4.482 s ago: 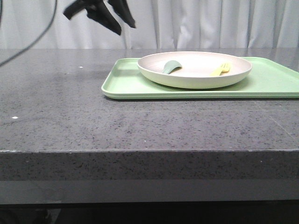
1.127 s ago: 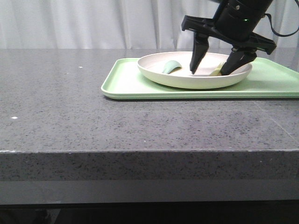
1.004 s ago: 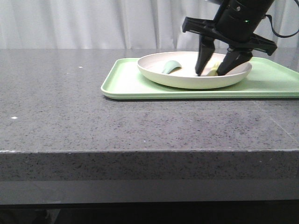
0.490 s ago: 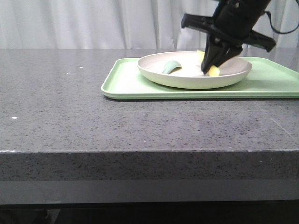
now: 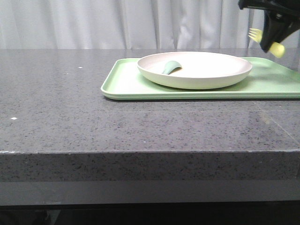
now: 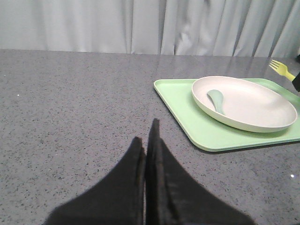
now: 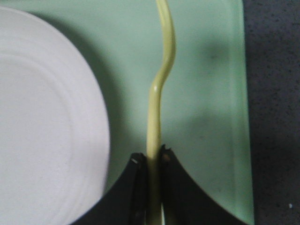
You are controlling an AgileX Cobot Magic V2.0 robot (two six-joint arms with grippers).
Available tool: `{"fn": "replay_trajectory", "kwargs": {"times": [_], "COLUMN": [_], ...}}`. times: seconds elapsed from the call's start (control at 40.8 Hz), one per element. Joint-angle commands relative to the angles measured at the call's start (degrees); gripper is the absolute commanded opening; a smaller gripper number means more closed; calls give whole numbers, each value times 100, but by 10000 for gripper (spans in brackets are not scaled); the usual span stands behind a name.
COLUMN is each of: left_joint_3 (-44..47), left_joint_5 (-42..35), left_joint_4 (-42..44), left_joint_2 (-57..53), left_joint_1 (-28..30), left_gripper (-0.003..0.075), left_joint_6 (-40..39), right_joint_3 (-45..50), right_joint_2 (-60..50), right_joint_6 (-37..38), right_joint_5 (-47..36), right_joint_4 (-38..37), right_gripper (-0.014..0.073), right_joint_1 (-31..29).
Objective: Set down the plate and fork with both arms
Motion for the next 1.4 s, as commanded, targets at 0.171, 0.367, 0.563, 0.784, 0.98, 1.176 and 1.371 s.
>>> {"fn": "replay_trajectory", "kwargs": {"times": [0.171, 0.367, 0.563, 0.784, 0.98, 1.176, 1.371], "left_joint_3": [-160, -160, -160, -160, -160, -160, -160], "left_joint_5": [-427, -427, -427, -427, -427, -427, -427], "left_joint_4": [-15, -15, -15, -15, -15, -15, -15], "left_joint_2": [41, 41, 41, 41, 41, 41, 41], "left_joint_1": [5, 5, 5, 5, 5, 5, 5], "left_gripper": [-18, -18, -18, -18, -18, -18, -18], "left_joint_6": [7, 7, 7, 7, 7, 7, 7], "right_joint_3": [-148, -148, -188, -245, -220, 309, 1780], "right_joint_2": [159, 184, 152, -235, -745, -1482, -2781], "right_joint_6": [-84, -84, -84, -84, -95, -108, -274], "right_joint_5": [-87, -68, 26, 70, 127, -84, -921], "right_joint_4": [-76, -83, -135, -181, -181, -181, -181], "right_gripper": [-28, 108, 225, 225, 91, -71, -69], "right_joint_1": [-77, -77, -77, -77, -77, -77, -72]}}
